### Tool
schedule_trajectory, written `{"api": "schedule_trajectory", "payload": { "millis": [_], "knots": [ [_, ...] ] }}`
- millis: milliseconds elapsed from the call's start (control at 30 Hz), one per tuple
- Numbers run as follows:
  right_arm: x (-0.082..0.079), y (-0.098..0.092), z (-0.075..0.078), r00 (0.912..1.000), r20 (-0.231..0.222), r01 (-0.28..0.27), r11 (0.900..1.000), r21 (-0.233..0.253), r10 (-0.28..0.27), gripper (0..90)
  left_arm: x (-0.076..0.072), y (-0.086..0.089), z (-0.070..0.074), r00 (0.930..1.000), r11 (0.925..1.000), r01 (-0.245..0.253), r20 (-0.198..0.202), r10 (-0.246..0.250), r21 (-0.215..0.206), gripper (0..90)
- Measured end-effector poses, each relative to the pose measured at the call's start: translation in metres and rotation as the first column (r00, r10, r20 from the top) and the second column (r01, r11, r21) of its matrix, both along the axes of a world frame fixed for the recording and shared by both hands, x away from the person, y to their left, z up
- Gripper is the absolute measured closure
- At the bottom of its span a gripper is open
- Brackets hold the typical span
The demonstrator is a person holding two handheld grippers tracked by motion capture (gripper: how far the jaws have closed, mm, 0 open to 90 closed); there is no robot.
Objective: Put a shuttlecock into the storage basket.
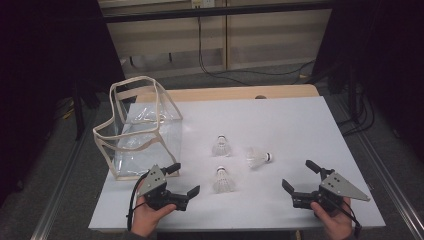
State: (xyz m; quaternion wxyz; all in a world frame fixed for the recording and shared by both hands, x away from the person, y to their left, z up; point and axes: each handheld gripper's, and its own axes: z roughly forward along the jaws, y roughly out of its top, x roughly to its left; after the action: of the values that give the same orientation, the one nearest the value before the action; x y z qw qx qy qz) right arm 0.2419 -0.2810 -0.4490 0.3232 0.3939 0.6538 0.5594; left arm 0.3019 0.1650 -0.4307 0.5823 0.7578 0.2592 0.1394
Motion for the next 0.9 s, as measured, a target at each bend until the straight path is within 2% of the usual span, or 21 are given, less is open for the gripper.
{"api": "schedule_trajectory", "payload": {
  "millis": [67,300,467,533,900],
  "knots": [
    [0.000,0.000,0.000,1.0000,0.000,-0.002,1.000,0.000,0.002,0.6,0.000,-0.002,0.000,0.9998,1.0000,0.003,-0.019,-0.003,-0.002,1.3],
    [0.000,0.000,0.000,1.0000,0.003,0.000,1.000,-0.001,0.000,0.6,0.001,-0.007,0.000,0.9998,0.9998,0.011,-0.019,-0.011,0.019,1.3],
    [0.000,0.000,0.000,1.0000,0.002,0.000,1.000,-0.001,0.000,0.6,0.001,-0.011,0.000,0.9994,0.9997,0.018,-0.031,-0.017,0.018,1.4],
    [0.000,0.000,0.000,1.0000,0.005,0.000,1.000,-0.002,0.000,0.6,0.001,-0.013,0.000,0.9994,0.9992,0.021,-0.028,-0.020,0.034,1.4],
    [0.000,0.000,0.001,1.0000,0.006,-0.001,1.000,0.001,0.001,0.6,0.002,-0.023,-0.003,0.9989,0.9976,0.030,-0.037,-0.028,0.063,1.6]
  ]
}}
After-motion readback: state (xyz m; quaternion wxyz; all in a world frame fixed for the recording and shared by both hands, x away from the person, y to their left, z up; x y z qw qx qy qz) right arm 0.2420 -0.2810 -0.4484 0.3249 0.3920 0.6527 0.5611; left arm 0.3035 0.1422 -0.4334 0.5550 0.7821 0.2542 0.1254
